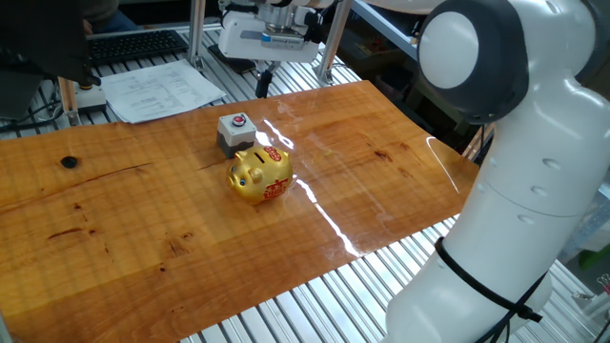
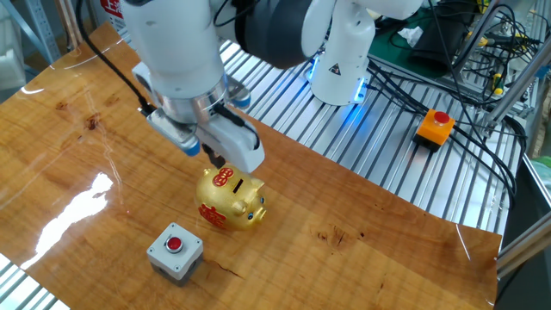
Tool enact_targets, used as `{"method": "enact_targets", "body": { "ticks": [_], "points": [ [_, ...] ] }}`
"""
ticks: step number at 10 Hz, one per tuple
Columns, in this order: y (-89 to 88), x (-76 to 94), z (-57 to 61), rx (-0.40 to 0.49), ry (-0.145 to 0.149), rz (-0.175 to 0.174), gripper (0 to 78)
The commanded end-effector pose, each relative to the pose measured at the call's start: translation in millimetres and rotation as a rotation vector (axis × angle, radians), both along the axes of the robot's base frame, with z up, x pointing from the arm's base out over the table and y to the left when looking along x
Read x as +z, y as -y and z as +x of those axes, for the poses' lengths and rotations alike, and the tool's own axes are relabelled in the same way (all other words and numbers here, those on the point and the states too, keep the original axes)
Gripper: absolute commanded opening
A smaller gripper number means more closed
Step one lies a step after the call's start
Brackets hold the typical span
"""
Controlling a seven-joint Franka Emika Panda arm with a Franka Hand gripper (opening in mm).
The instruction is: Drop coins into a piggy bank
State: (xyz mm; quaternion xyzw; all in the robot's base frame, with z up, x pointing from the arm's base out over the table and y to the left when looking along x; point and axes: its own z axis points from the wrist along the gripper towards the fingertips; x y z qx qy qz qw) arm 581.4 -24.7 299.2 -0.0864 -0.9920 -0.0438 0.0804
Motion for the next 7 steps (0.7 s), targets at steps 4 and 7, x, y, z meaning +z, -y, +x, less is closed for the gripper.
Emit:
{"method": "enact_targets", "body": {
  "ticks": [4,7],
  "points": [
    [5.3,-28.8,28.4,0.021,0.022,-0.019,0.0],
    [7.9,-36.0,33.5,0.029,0.023,-0.019,0.0]
  ]
}}
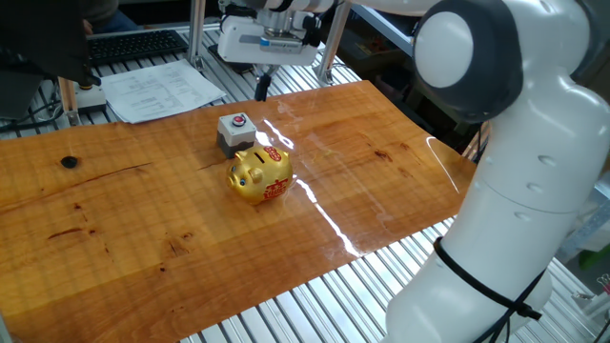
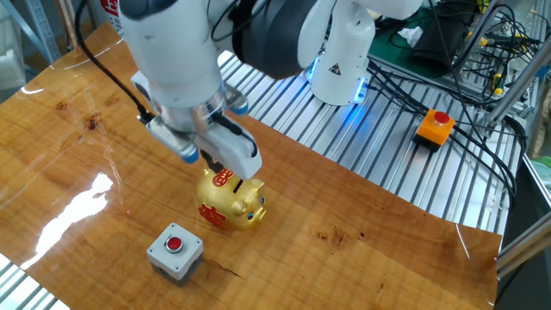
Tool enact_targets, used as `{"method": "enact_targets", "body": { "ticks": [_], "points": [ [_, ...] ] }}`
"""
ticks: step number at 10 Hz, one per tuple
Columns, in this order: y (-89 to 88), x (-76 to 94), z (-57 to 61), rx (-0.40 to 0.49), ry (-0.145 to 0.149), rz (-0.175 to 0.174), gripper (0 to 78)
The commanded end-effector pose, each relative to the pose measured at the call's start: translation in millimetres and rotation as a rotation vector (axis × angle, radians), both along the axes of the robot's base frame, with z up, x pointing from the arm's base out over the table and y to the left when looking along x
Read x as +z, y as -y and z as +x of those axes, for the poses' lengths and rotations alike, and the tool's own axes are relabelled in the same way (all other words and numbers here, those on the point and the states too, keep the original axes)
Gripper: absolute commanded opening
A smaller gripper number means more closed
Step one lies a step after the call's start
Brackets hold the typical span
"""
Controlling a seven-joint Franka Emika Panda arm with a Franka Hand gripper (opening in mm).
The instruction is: Drop coins into a piggy bank
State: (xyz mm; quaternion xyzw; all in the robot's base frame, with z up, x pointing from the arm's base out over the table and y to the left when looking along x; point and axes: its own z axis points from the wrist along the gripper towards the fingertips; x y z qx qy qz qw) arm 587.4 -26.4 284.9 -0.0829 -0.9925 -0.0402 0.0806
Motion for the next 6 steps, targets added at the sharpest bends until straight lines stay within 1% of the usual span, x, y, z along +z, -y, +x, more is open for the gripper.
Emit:
{"method": "enact_targets", "body": {
  "ticks": [1,4,6],
  "points": [
    [7.8,-23.8,28.9,0.027,0.026,-0.011,0.0],
    [11.9,-33.7,35.1,0.045,0.044,-0.013,0.0],
    [11.2,-39.5,38.6,0.050,0.052,-0.015,0.0]
  ]
}}
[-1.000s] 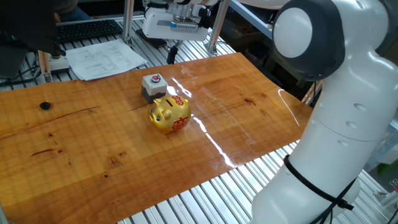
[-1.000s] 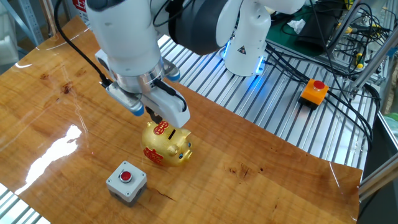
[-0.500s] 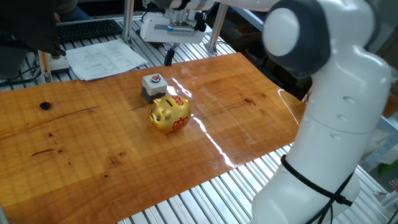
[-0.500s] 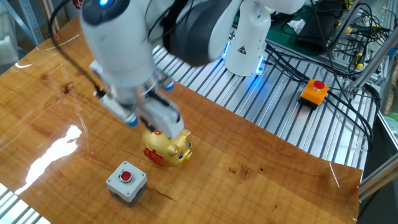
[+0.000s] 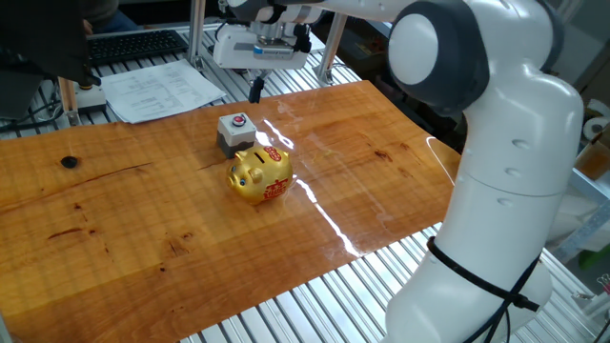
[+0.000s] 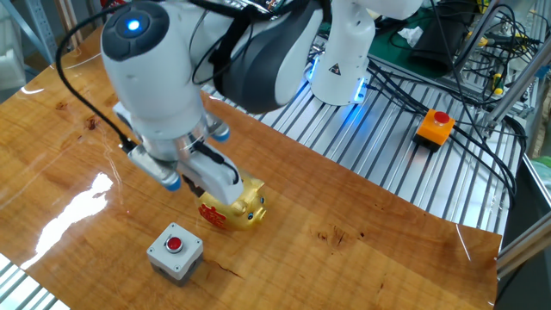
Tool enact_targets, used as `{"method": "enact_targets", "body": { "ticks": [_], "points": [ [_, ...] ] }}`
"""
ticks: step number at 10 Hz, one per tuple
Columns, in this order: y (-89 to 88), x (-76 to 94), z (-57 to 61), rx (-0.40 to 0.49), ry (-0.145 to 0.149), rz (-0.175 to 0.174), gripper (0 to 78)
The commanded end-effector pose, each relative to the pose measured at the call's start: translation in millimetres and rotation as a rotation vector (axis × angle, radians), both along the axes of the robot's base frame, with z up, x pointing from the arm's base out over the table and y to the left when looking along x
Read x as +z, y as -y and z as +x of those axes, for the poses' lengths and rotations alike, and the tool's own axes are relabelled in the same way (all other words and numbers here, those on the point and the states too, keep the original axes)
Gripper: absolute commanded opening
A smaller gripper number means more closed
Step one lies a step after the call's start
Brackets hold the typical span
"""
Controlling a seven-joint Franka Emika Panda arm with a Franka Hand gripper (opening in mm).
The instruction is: Drop coins into a piggy bank
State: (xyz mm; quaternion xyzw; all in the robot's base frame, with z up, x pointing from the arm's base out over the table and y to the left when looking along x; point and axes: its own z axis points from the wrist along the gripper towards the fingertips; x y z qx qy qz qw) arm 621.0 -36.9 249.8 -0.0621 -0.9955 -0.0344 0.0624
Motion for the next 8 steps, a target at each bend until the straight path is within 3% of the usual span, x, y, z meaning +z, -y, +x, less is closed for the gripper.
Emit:
{"method": "enact_targets", "body": {
  "ticks": [1,8],
  "points": [
    [-0.7,-7.1,6.7,0.008,0.020,-0.007,0.0],
    [-2.4,-31.4,19.4,0.024,0.059,-0.005,0.0]
  ]
}}
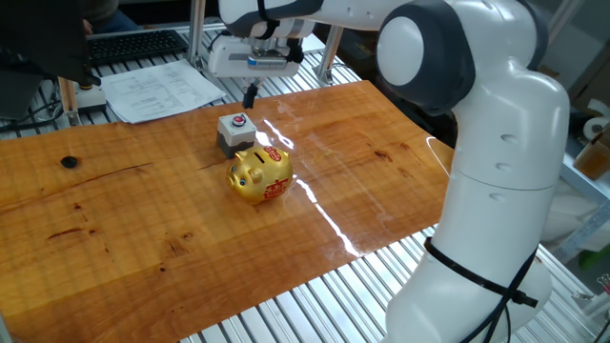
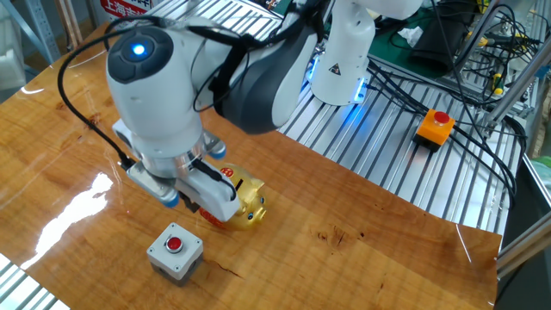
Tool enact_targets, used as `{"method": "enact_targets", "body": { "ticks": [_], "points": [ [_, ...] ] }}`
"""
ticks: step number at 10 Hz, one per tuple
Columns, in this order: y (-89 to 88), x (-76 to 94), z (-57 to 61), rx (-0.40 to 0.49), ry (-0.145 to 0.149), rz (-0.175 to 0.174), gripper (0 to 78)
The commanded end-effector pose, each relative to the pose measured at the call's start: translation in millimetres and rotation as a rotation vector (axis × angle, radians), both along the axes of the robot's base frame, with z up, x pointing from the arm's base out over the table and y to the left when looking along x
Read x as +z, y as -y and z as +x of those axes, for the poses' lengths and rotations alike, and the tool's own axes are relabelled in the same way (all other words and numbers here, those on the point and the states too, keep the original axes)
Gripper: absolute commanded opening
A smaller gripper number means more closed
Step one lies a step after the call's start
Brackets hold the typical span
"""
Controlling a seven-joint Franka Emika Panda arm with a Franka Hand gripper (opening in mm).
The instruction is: Drop coins into a piggy bank
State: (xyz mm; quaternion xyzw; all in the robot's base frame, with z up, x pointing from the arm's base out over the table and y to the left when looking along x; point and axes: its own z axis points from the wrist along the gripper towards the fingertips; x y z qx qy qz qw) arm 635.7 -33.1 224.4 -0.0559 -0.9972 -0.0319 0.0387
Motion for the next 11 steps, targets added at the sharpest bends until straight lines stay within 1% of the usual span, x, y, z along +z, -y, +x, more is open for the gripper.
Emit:
{"method": "enact_targets", "body": {
  "ticks": [1,3,5,10,11],
  "points": [
    [2.2,-9.5,6.3,0.018,0.015,0.002,0.0],
    [4.9,-18.5,9.9,0.030,0.026,0.003,0.0],
    [7.5,-23.0,13.3,0.039,0.030,0.003,0.0],
    [16.1,-27.8,27.0,0.068,0.034,0.002,0.0],
    [16.6,-28.2,28.0,0.070,0.035,0.002,0.0]
  ]
}}
